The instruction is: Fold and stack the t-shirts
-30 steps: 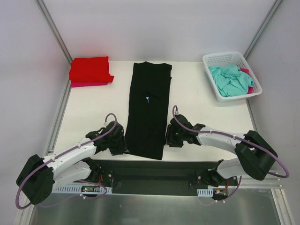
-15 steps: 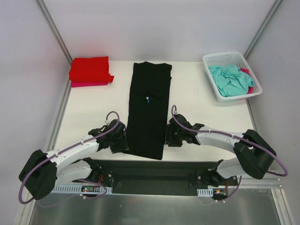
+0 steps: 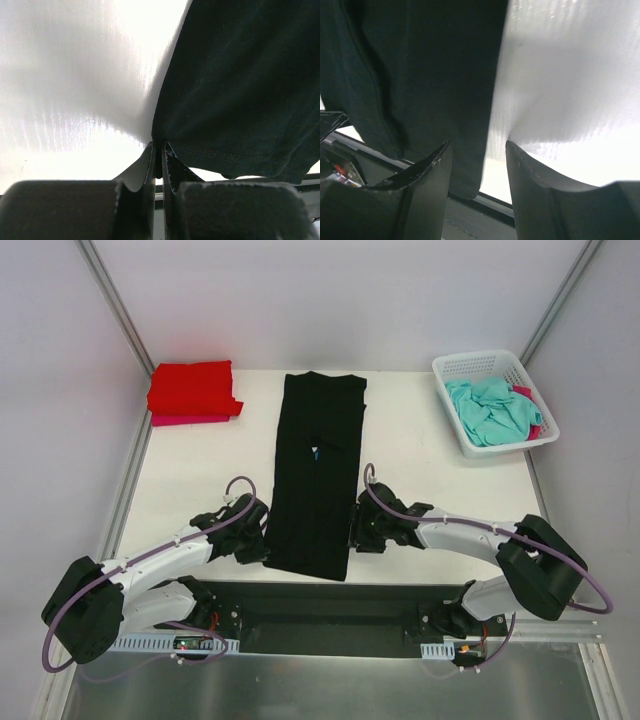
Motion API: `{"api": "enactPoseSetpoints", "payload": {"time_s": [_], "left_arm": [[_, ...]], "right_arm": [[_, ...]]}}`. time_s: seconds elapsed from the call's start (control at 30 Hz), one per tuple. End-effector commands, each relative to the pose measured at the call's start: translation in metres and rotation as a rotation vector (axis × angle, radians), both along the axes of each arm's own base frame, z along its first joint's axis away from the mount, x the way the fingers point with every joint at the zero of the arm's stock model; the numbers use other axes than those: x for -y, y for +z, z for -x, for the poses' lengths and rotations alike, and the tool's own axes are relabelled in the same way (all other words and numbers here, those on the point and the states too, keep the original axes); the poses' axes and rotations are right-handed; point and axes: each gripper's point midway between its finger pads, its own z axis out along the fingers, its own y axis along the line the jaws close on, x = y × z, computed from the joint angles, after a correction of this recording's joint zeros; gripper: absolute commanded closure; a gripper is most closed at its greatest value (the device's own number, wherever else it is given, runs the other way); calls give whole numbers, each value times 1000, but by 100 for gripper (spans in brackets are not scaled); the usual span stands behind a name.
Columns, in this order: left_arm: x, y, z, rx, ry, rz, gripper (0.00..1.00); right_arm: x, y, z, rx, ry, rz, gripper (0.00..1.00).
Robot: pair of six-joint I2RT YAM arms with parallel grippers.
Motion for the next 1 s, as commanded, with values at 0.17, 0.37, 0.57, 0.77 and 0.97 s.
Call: {"api": "enactPoseSetpoints", "payload": {"time_s": [0.17, 0.37, 0.57, 0.77, 0.97], "left_arm": [[-7, -10, 5, -17, 1, -39, 100], [-4, -12, 6, -29, -7, -35, 100], [-4, -11, 6, -25, -3, -27, 100], [-2, -10, 6, -26, -9, -23, 100], [-1, -11, 6, -26, -9, -23, 100]], "right_arm": [[-22, 19, 15, 36, -33, -114, 48], [-24, 20, 30, 36, -20, -95, 48], [-18, 14, 35, 60, -33, -55, 47], [-9, 3, 45, 46, -40, -30, 48], [-12, 2, 48, 57, -40, -32, 48]]}}
